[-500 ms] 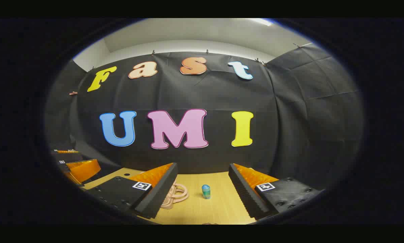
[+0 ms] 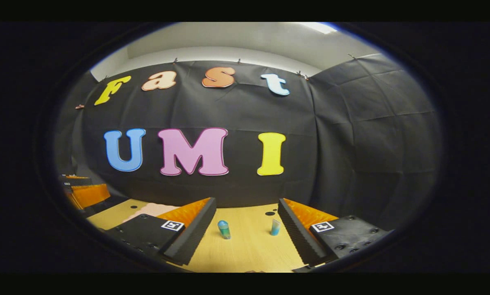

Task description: First open the suitcase, pack the skin care products into it, and then close the suitcase.

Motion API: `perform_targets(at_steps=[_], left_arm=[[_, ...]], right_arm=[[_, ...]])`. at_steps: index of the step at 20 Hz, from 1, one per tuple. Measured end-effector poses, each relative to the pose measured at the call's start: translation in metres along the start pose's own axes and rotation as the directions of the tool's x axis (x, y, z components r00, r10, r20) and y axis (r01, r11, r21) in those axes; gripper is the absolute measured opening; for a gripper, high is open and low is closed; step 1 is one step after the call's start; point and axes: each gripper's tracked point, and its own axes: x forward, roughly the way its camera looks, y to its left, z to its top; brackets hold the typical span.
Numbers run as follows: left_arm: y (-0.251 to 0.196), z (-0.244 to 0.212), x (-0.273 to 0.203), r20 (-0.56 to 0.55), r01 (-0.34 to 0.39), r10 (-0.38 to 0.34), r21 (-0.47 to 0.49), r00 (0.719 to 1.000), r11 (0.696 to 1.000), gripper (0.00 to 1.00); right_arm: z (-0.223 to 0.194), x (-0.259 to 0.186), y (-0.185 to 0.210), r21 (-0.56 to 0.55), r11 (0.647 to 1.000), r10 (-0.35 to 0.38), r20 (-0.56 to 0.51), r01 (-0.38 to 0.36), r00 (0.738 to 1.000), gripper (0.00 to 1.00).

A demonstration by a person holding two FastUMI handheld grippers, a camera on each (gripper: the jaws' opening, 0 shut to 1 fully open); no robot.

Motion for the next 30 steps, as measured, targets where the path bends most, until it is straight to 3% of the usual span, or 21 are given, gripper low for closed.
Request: perform_targets(at_steps=[2,4,6,7,13,16,21,27,30], left_arm=[[0.005,-0.008,0.008,-0.014,-0.008,0.008,-0.015,1.000,1.000,0.95],[0.008,-0.017,0.016,-0.033,-0.015,0.013,-0.042,0.999,0.999,0.96],[0.011,-0.024,0.023,-0.053,-0.022,0.018,-0.071,0.998,0.997,0.96],[0.012,-0.028,0.027,-0.062,-0.023,0.018,-0.083,0.998,0.996,0.96],[-0.004,-0.057,0.076,-0.153,0.009,-0.023,-0.096,0.988,0.995,0.96],[-0.019,-0.081,0.113,-0.207,0.018,-0.038,-0.096,0.978,0.995,0.95],[-0.041,-0.144,0.175,-0.325,0.015,-0.057,-0.131,0.944,0.991,0.95],[-0.043,-0.215,0.238,-0.461,-0.019,-0.035,-0.112,0.887,0.994,0.92],[-0.041,-0.242,0.259,-0.513,-0.035,-0.019,-0.094,0.858,0.995,0.87]], right_arm=[[-0.005,0.004,-0.002,-0.001,1.000,-0.002,-0.003,0.002,1.000,0.92],[-0.009,0.010,-0.003,-0.002,1.000,0.003,-0.011,-0.003,1.000,0.91],[-0.004,0.016,-0.003,0.006,1.000,0.002,-0.002,-0.002,1.000,0.92],[-0.003,0.019,-0.002,0.009,1.000,0.002,0.003,-0.002,1.000,0.98],[-0.013,0.038,0.005,-0.003,0.999,0.038,-0.021,-0.038,0.999,0.94],[-0.027,0.048,-0.004,-0.044,0.998,0.048,-0.052,-0.050,0.998,0.98],[-0.064,0.063,-0.017,-0.035,0.997,0.062,-0.134,-0.067,0.989,0.98],[-0.126,0.071,-0.030,-0.055,0.993,0.086,-0.301,-0.107,0.950,0.98],[-0.147,0.075,-0.044,-0.043,0.996,0.059,-0.361,-0.080,0.931,0.98]])
